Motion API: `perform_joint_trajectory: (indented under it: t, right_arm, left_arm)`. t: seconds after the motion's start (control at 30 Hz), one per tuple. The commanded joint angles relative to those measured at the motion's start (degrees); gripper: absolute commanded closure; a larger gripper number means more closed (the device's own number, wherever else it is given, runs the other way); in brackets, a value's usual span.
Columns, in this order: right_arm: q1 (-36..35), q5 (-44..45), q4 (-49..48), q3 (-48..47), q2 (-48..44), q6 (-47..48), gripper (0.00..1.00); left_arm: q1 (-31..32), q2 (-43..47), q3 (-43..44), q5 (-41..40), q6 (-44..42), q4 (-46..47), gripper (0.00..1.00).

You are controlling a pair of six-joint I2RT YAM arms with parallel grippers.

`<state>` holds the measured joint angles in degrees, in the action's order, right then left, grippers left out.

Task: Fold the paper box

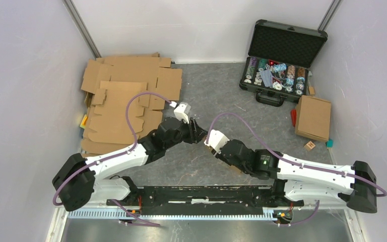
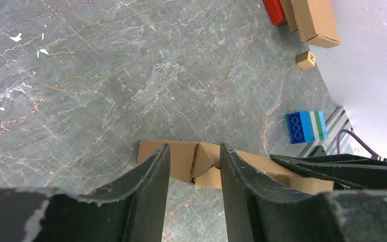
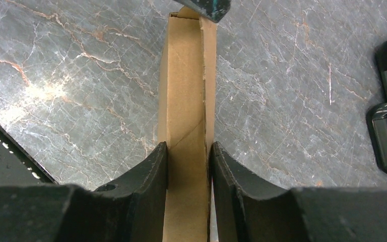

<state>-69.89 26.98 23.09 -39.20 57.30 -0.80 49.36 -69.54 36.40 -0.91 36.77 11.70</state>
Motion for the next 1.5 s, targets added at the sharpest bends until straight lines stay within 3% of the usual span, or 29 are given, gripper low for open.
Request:
perform_joint_trajectory:
  t: [0.0,0.27,0.57,0.83,1.0,1.13,1.47]
  right_arm:
    - [2.82,-2.63,1.36,0.39,1.63,-2.45,0.69]
    - [4.69,-6.05,1.34,0.17,1.87,-2.09,0.63]
    - [5.97,-8.74,1.39,0.97,0.58,-2.48,0.40]
    - [6.92,-9.92,1.69,0.26,0.02,-2.90,0.38]
    - [9.71,-14.98,0.32,1.67,0.04,-3.18,0.35]
    - [12.85,-20.30,-2.50,3.39,-1.07,-3.90,0.21]
    - [15.63,-19.14,-1.31,0.39,-2.18,-4.00,0.21]
  left_arm:
    - [0.67,-1.14,-4.39,0.58,0.54,1.36,0.53]
    - [1.70,-2.25,-9.46,-0.71,0.10,7.67,0.58]
    - [4.86,-6.63,-12.16,-4.32,-0.30,11.33,0.60]
    - [4.94,-7.36,-11.73,-5.09,-0.39,10.75,0.60]
    - [4.99,-9.00,-12.38,-5.01,0.05,12.51,0.61]
    - [5.02,-10.37,-12.76,-4.97,0.50,13.76,0.62]
    - [4.98,-9.06,-12.85,-5.35,0.03,12.85,0.63]
